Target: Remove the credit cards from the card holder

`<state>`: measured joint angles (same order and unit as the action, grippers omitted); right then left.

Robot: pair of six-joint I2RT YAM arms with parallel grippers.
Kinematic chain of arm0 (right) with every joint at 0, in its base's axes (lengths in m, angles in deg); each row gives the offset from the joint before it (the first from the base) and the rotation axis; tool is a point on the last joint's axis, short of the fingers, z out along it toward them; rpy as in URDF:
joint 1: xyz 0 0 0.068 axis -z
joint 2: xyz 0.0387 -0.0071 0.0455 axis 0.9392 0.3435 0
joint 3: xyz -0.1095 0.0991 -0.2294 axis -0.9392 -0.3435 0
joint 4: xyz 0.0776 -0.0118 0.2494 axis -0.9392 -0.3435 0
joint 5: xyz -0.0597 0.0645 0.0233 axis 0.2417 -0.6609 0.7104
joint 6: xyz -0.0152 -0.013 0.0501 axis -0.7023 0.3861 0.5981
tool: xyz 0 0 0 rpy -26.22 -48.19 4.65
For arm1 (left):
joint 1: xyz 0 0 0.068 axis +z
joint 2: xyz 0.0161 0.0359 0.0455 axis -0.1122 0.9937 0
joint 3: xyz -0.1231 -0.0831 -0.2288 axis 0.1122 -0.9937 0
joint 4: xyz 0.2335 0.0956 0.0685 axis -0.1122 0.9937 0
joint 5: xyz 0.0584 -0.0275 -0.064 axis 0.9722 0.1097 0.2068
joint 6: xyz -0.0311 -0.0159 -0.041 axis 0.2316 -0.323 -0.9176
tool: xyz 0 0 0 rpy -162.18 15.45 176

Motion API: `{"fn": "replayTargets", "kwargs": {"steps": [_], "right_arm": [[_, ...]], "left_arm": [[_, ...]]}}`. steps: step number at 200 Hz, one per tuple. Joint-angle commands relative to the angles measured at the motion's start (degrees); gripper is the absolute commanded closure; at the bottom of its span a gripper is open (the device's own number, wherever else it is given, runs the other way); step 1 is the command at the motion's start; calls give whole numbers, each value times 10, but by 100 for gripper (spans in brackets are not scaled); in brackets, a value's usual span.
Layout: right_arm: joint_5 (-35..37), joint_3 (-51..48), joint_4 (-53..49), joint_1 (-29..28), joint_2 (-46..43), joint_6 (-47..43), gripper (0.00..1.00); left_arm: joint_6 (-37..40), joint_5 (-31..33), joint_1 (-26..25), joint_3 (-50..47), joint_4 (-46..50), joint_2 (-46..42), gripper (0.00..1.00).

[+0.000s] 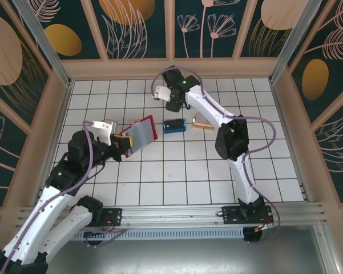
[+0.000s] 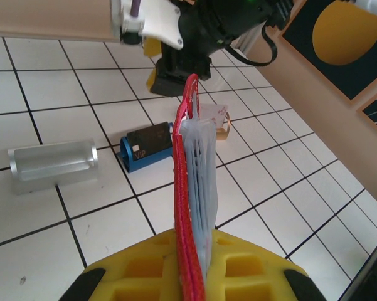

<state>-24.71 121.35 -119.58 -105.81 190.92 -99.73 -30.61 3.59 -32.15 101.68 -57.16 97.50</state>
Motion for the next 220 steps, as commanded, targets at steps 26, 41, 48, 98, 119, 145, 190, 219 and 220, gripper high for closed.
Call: {"fn": "replayTargets", "kwargs": {"steps": [26, 41, 48, 98, 119, 145, 190, 219, 220], "right_arm": [[-156, -71, 29, 8, -141, 217, 45], [-179, -148, 86, 10, -208, 289, 44], [-183, -179, 108, 11, -239, 325, 43], [-196, -293, 150, 20, -409, 534, 45], [-231, -348, 186, -26, -476, 547, 44], [-183, -413, 237, -103, -545, 554, 39], [-68, -456, 221, -166, -562, 571, 32], [-18, -460, 200, -171, -557, 580, 28], [-18, -461, 200, -171, -557, 580, 27]], "left_arm": [[-33, -23, 4, 2, -94, 27, 100], [-44, -42, 4, 0, -125, 39, 100], [-49, -55, 5, 0, -139, 45, 100], [-74, -82, 4, 20, -209, 92, 100], [-107, -111, 4, 24, -262, 119, 100], [-144, -125, 4, 43, -293, 156, 100], [-195, -179, 4, 63, -342, 200, 100], [-198, -254, 4, 69, -366, 208, 100], [-198, -256, 4, 70, -366, 208, 100]]}}
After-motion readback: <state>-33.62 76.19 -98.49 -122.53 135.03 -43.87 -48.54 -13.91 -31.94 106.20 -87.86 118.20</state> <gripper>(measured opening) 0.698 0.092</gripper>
